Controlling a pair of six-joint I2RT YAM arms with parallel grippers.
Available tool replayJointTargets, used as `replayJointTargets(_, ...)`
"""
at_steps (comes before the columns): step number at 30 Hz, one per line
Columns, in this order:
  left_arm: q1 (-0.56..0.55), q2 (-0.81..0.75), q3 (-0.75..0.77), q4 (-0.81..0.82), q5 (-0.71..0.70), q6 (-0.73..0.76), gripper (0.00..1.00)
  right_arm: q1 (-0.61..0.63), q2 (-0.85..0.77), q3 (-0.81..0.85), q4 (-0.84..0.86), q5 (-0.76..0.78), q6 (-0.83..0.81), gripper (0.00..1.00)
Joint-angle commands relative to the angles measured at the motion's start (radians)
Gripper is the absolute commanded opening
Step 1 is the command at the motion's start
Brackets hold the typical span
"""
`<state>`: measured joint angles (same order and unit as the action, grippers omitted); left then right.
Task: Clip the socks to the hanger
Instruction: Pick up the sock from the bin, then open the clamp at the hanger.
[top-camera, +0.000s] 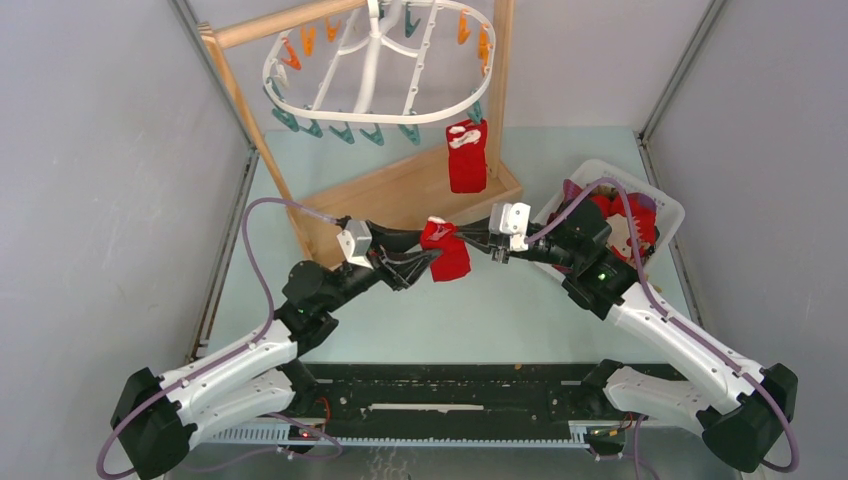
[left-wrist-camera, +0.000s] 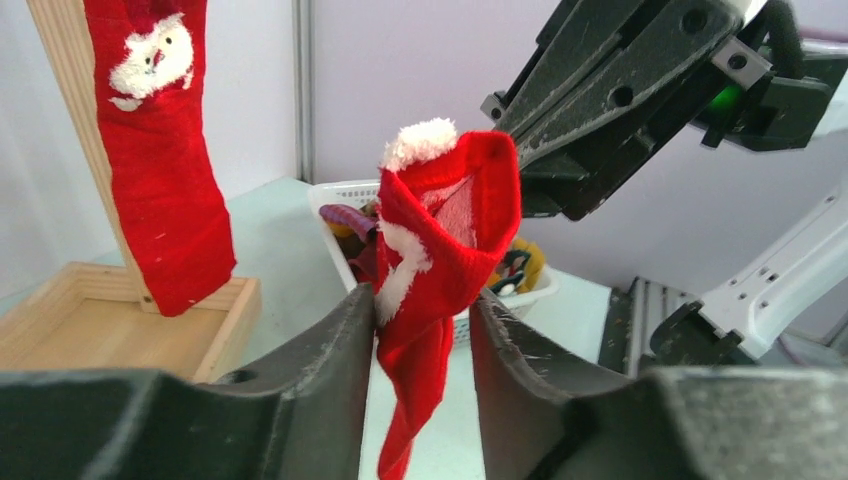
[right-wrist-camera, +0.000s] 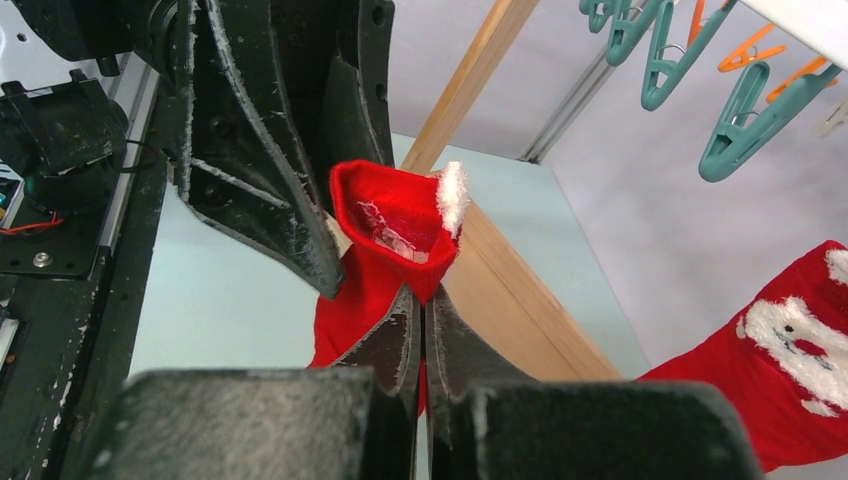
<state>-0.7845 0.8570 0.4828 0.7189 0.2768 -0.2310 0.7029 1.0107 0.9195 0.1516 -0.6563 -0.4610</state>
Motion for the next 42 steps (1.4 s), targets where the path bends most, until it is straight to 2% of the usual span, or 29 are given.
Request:
replayJointTargets(1, -0.007, -0.003, 0.045, 0.070, -0.011, -0.018, 0.37, 0.007, -0.001, 0.039, 0.011, -0.002, 0.013, 0.01)
replayJointTargets(6, -0.009, -0.001, 0.043, 0.074, -0.008, -0.028, 0.27, 0.007, -0.002, 0.038, 0.012, -0.002, 0.015, 0.02)
replayJointTargets(11, -0.008, 0.002, 0.043, 0.074, 0.003, -0.027, 0.01, 0.009, -0.001, 0.039, 0.012, -0.003, 0.015, 0.02)
replayJointTargets(16, -0.010, -0.009, 0.041, 0.051, 0.007, 0.016, 0.00, 0.009, -0.001, 0.038, 0.009, -0.001, 0.013, 0.07)
replayJointTargets(19, -0.012, -0.035, 0.042, -0.015, -0.011, 0.095, 0.00, 0.007, -0.006, 0.039, 0.013, 0.005, 0.005, 0.26)
replayJointTargets(22, -0.011, -0.065, 0.033, -0.087, -0.060, 0.198, 0.00, -0.008, -0.012, 0.039, 0.027, 0.013, 0.000, 0.40)
replayJointTargets(28, -0.010, -0.119, -0.008, -0.125, -0.144, 0.326, 0.00, -0.017, 0.000, 0.097, -0.018, 0.028, -0.034, 0.57)
replayJointTargets(33, -0.010, -0.153, -0.038, -0.140, -0.238, 0.412, 0.00, 0.011, 0.052, 0.151, 0.070, 0.090, -0.010, 0.71)
replayJointTargets(39, 0.019, -0.167, -0.096, -0.090, -0.315, 0.440, 0.00, 0.106, 0.198, 0.246, 0.203, 0.403, 0.078, 0.78)
replayJointTargets(42, 0.044, -0.169, -0.128, -0.054, -0.332, 0.429, 0.00, 0.127, 0.257, 0.280, 0.263, 0.501, 0.116, 0.78)
